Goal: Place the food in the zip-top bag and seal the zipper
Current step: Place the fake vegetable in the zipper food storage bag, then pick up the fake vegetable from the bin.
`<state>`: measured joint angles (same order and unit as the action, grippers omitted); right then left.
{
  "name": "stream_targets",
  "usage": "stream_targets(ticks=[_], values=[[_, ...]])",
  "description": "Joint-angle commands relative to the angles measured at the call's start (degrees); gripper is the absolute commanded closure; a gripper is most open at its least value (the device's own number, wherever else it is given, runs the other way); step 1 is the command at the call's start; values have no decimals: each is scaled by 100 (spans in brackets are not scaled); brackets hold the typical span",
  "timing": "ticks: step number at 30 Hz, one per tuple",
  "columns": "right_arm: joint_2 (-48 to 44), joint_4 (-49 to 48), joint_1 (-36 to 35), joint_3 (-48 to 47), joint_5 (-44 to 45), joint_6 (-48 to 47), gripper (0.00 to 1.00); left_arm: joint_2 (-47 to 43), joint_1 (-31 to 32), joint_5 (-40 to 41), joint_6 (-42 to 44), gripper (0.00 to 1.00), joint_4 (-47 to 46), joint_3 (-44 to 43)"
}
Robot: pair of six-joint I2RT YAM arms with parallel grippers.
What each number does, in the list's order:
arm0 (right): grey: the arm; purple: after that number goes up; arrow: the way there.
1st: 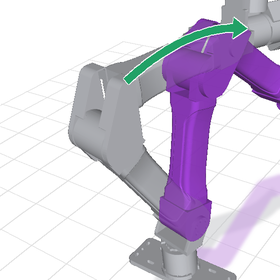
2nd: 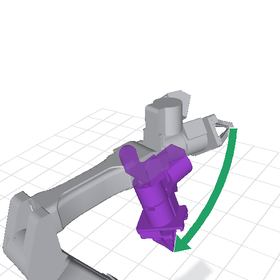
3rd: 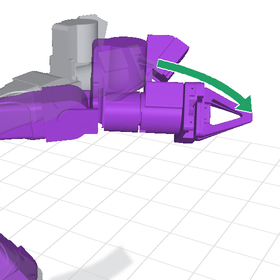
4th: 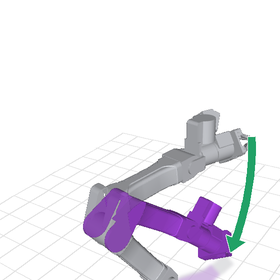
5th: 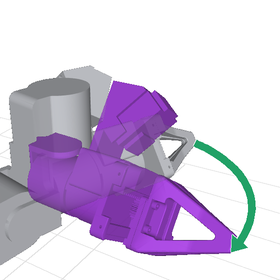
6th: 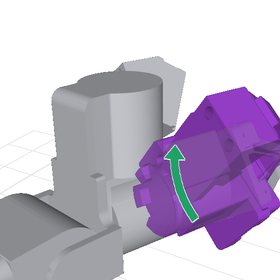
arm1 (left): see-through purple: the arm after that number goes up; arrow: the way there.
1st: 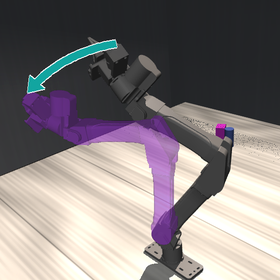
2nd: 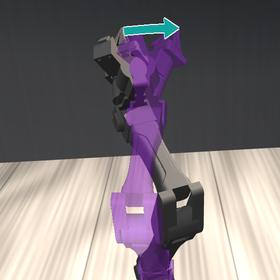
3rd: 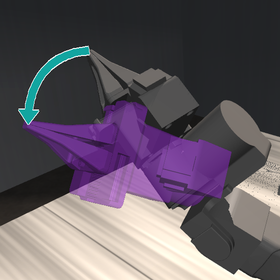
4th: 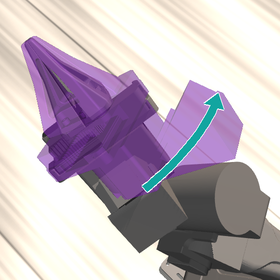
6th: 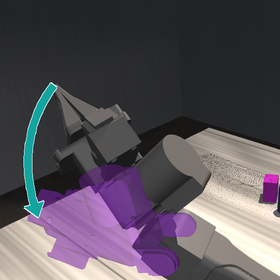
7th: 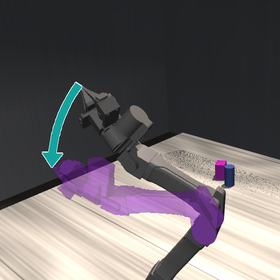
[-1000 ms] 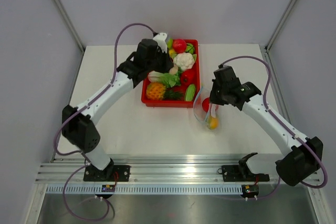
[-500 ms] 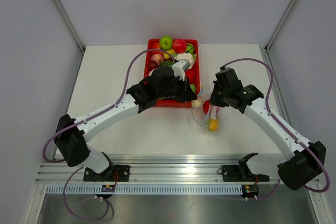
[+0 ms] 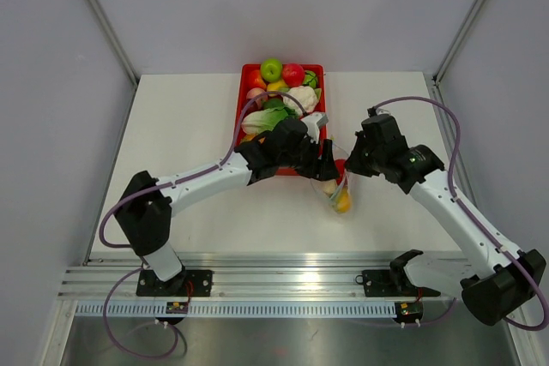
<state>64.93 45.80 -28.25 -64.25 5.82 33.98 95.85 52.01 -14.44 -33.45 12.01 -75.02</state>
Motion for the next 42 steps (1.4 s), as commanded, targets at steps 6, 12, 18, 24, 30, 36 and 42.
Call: stream_targets(ticks=[6,12,18,24,30,36,42], values=[[-226,8,-14,141,-20,109,100,-356,46,-192,408,23,310,-653],[-279,52,-14,167,41,118,100,-1024,-59,757,945,37,934,-847],[-340,61,-14,220,50,109,100,-1157,-709,1276,972,16,1426,-934],[-349,61,-14,272,68,127,100,-517,-1333,2023,1709,12,2358,-1567],[-323,52,-14,281,94,127,100,800,-1939,2902,2255,22,3342,-2753],[-139,-1,-14,229,112,74,100,2041,-2511,3061,2273,31,3773,-4264],[266,-62,-5,88,182,-40,100,3263,-2696,3298,2519,33,3923,-5521]])
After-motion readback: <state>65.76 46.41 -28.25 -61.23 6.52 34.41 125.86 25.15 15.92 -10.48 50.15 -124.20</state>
